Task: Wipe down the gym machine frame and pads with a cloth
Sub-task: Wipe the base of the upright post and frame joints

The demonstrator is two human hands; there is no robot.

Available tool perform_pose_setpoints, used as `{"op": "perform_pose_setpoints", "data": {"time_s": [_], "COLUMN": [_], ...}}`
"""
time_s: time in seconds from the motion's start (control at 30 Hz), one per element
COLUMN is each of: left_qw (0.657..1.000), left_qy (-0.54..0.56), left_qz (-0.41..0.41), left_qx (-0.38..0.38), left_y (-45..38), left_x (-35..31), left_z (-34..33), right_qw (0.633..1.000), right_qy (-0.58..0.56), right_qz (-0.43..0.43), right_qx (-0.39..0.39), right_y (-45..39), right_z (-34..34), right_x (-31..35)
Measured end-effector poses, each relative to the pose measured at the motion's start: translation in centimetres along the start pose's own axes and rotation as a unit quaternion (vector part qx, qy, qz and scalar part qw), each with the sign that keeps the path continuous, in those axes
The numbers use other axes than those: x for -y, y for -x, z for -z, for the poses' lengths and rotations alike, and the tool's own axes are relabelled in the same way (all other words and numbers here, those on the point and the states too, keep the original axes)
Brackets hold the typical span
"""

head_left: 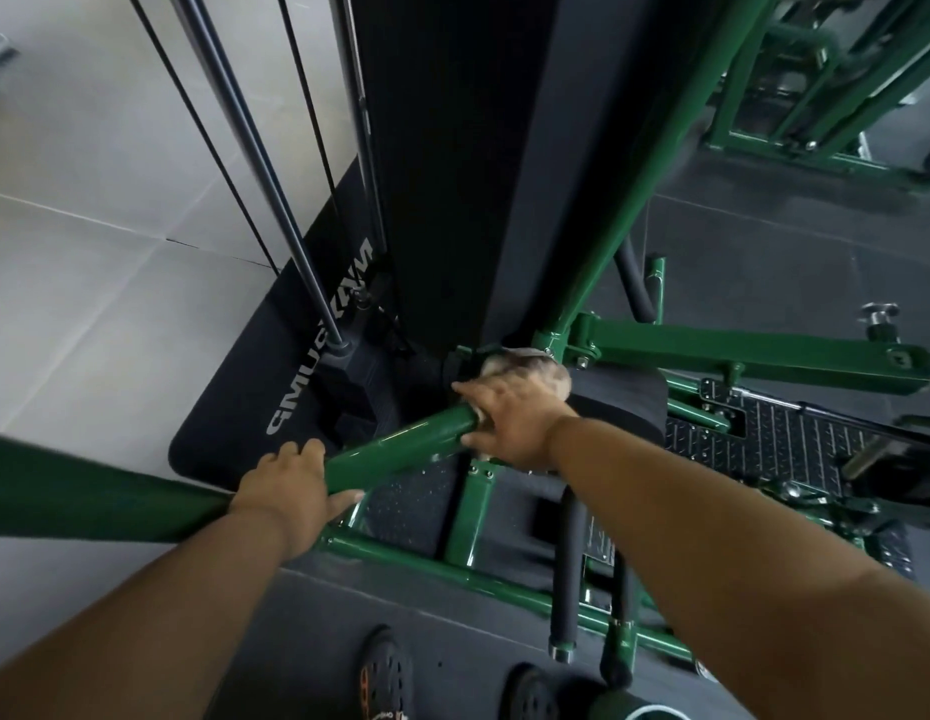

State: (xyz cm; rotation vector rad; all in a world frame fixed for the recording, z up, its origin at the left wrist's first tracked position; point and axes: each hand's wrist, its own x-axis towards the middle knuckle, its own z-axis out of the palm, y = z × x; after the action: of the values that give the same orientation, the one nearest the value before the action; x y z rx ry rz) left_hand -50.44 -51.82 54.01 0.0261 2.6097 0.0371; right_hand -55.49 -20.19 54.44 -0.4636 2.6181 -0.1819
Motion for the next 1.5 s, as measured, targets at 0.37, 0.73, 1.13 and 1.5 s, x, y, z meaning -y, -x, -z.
{"op": "perform_pose_setpoints", "data": {"time_s": [0.37, 0.73, 1.13, 1.5], "left_qw": [1.000, 0.999, 0.997, 0.997], "left_qy": [-0.014, -0.028, -0.021, -0.001], "left_qz": [-0.006, -0.001, -0.019, -0.010], "left_qx": [-0.014, -0.034, -0.077, -0.076], "left_y": [-0.3, -0.7, -0.3, -0.1], "left_x": [0.4, 0.3, 0.7, 0.5], "left_z": [-0.5, -1.1, -2.0, -1.6], "right_qw": [0.998, 0.970, 0.949, 0.976], "right_qy": [-0.039, 0.102, -0.108, 0.141], "right_qz": [-0.013, -0.014, 0.045, -0.045], "right_qx": [-0.048, 0.218, 0.292, 0.161], "right_y": [-0.5, -6.1, -11.5, -5.5], "right_z": [-1.7, 3.4, 0.9, 2.8], "right_x": [7.3, 7.7, 16.0, 3.4]}}
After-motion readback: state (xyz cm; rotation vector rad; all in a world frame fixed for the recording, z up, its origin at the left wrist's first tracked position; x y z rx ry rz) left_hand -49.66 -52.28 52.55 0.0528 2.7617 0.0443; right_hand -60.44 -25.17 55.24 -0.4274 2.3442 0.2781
